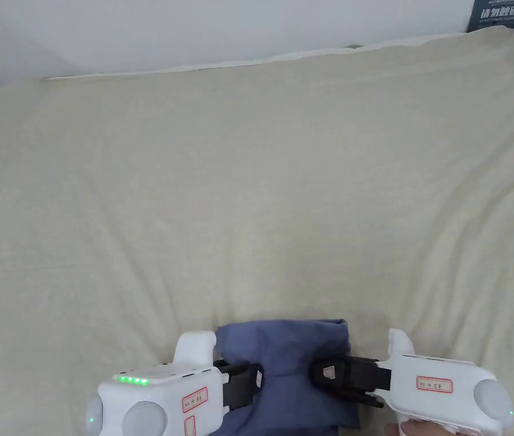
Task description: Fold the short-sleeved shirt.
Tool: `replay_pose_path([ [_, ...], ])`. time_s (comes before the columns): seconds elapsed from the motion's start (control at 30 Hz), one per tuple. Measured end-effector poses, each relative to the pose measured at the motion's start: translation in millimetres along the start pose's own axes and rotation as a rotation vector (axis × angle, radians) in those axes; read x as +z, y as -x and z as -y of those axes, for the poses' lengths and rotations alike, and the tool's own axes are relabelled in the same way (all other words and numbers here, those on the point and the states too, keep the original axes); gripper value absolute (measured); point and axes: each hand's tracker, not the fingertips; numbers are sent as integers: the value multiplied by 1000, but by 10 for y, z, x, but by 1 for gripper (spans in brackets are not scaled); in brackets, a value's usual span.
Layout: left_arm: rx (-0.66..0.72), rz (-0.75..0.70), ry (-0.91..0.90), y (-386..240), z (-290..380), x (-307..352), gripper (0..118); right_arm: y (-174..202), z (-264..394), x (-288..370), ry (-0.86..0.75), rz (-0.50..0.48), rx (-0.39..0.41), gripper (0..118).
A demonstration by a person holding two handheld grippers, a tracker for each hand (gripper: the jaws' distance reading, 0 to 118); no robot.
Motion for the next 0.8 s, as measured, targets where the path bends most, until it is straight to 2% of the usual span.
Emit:
replay_pose_path([
  [0.07,2,-24,-15,32,-106,54,29,116,46,103,-55,18,50,1],
  [0.2,-120,-117,-52,228,-423,309,29,358,122,309,-130,24,113,1],
  [0.33,-189,-218,-68,833,-692,671,29,596,154,404,-168,67,162,1],
  [0.43,-180,-322,-30,1416,-857,956,29,741,172,391,-171,129,214,1],
  [0.63,-215,-546,65,2683,-1107,1309,29,952,255,260,-187,163,207,1],
  [0.7,-164,-625,131,3046,-1155,1345,29,960,280,236,-185,156,168,1],
  [0.77,-119,-688,153,3305,-1122,1372,29,923,295,240,-191,96,86,1],
  [0.8,-73,-718,152,3422,-1076,1351,29,913,308,251,-203,87,82,1],
])
